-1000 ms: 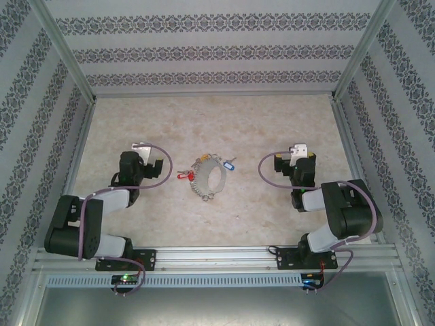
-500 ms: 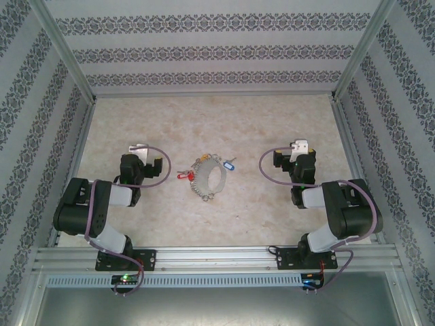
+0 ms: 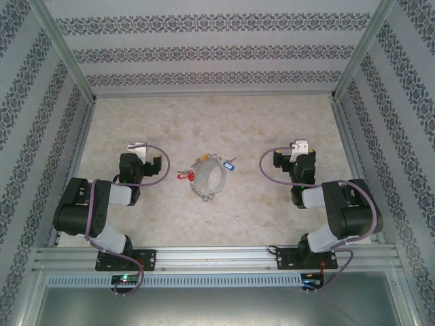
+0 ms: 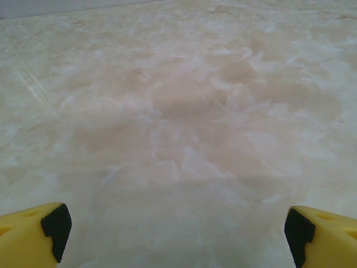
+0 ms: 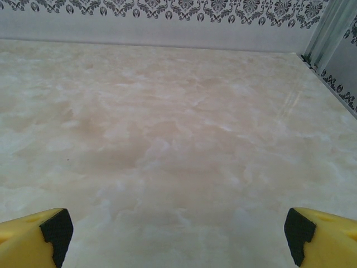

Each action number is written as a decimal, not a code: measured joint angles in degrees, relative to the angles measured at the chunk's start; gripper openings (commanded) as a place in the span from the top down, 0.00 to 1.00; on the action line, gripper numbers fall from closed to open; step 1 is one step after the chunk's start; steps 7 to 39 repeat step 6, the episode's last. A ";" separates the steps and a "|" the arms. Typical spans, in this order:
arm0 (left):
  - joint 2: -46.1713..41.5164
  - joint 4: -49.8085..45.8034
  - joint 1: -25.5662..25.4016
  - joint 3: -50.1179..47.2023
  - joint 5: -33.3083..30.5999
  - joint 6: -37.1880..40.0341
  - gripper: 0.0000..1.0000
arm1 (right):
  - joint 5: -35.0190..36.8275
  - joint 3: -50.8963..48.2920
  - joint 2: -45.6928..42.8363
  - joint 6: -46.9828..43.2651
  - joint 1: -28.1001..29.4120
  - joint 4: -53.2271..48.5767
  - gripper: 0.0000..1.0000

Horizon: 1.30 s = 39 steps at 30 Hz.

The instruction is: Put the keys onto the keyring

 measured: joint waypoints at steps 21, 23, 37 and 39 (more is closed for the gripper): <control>0.00 0.00 0.00 0.00 0.00 0.00 0.01 | -0.68 0.00 0.00 0.17 -0.48 -0.74 0.02; 0.00 0.00 0.00 0.00 0.00 0.00 0.01 | -0.68 0.00 0.00 0.17 -0.48 -0.74 0.02; 0.00 0.00 0.00 0.00 0.00 0.00 0.01 | -0.68 0.00 0.00 0.17 -0.48 -0.74 0.02; 0.00 0.00 0.00 0.00 0.00 0.00 0.01 | -0.68 0.00 0.00 0.17 -0.48 -0.74 0.02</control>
